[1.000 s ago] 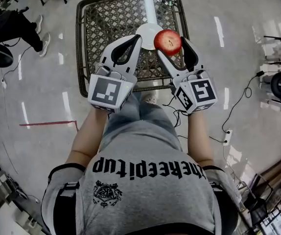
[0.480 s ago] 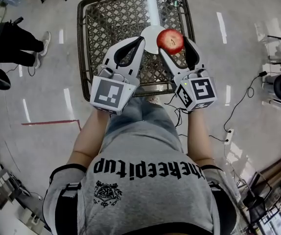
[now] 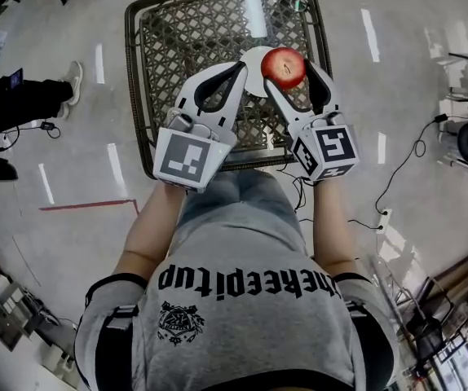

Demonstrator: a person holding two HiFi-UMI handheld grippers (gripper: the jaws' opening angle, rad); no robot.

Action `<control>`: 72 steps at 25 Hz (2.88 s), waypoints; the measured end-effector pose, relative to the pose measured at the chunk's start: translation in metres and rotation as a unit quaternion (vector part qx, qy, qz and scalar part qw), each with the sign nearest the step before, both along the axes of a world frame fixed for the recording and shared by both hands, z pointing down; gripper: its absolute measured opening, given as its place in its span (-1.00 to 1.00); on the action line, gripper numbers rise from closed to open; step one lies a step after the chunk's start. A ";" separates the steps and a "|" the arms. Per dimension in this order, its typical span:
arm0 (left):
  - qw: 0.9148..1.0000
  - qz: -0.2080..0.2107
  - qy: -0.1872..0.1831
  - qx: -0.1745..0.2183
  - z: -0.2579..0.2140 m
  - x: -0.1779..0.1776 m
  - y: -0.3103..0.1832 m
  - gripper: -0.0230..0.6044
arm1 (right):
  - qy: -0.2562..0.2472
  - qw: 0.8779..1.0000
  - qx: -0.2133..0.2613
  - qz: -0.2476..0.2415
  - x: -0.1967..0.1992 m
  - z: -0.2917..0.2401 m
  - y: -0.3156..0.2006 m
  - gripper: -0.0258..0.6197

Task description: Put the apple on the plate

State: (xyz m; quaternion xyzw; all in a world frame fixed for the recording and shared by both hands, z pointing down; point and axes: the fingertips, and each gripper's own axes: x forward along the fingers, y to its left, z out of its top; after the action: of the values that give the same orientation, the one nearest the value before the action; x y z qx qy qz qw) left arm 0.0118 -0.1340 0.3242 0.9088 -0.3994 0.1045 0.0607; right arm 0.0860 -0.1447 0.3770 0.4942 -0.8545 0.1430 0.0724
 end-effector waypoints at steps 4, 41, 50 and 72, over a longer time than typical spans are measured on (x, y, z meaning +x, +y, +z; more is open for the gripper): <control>1.000 0.008 0.000 -0.007 0.007 0.000 -0.010 -0.83 | 0.003 1.000 -0.011 0.005 -0.001 0.012 -0.009 0.19; 0.996 0.020 0.001 -0.083 0.078 -0.029 -0.044 -0.83 | 0.027 0.989 -0.146 0.029 -0.020 0.151 -0.025 0.19; 0.996 0.013 0.006 -0.087 0.086 -0.036 -0.049 -0.83 | 0.036 0.985 -0.164 0.033 -0.023 0.173 -0.027 0.19; 0.995 -0.007 0.005 -0.095 0.095 -0.051 -0.054 -0.83 | 0.059 0.981 -0.183 0.035 -0.024 0.200 -0.032 0.20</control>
State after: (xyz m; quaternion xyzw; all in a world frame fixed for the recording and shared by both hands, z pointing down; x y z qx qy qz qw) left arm -0.0391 -0.1877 0.4193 0.8966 -0.3937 0.1372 0.1495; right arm 0.0621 -0.1764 0.5768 0.5101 -0.7900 0.2698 0.2071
